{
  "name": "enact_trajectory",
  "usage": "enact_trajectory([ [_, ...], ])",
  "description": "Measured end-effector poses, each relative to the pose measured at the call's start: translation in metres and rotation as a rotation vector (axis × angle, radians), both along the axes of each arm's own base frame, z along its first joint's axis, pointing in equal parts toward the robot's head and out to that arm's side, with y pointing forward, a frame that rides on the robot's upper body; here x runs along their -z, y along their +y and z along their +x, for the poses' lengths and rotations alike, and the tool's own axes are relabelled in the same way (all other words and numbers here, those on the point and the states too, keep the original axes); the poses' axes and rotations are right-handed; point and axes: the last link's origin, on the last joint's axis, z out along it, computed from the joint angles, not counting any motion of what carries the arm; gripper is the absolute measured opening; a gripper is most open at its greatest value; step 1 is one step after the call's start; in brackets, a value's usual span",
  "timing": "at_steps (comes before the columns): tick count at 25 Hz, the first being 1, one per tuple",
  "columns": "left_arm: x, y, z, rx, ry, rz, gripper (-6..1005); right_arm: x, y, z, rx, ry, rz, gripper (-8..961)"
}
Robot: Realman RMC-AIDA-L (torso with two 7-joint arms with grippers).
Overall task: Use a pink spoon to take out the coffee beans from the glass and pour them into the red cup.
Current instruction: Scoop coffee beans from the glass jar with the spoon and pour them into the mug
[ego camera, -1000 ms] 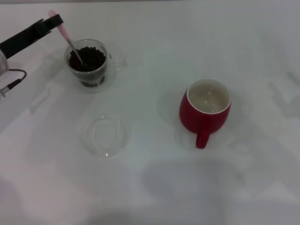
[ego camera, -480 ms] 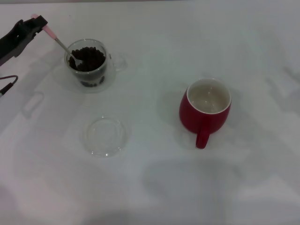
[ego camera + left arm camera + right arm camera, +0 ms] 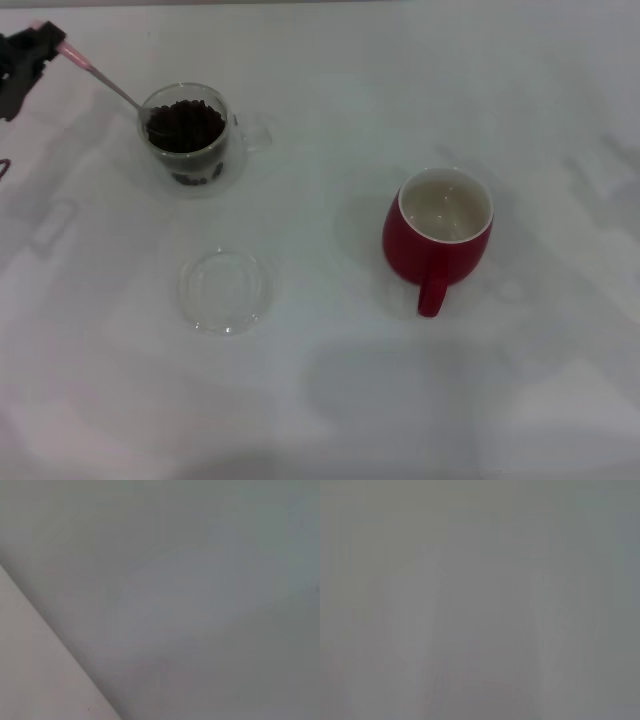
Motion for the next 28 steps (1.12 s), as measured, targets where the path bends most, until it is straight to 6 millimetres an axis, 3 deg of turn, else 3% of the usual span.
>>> enact_trajectory([
  [12,-0.017,0.005,0.015,0.105,-0.031,0.010,132,0.003,0.013,-0.008,-0.023,0.003,-0.003,634],
  [28,0.015,0.032,0.086,0.318,0.004,-0.213,131,0.006,0.018,-0.013,-0.039,0.009,-0.004,634],
])
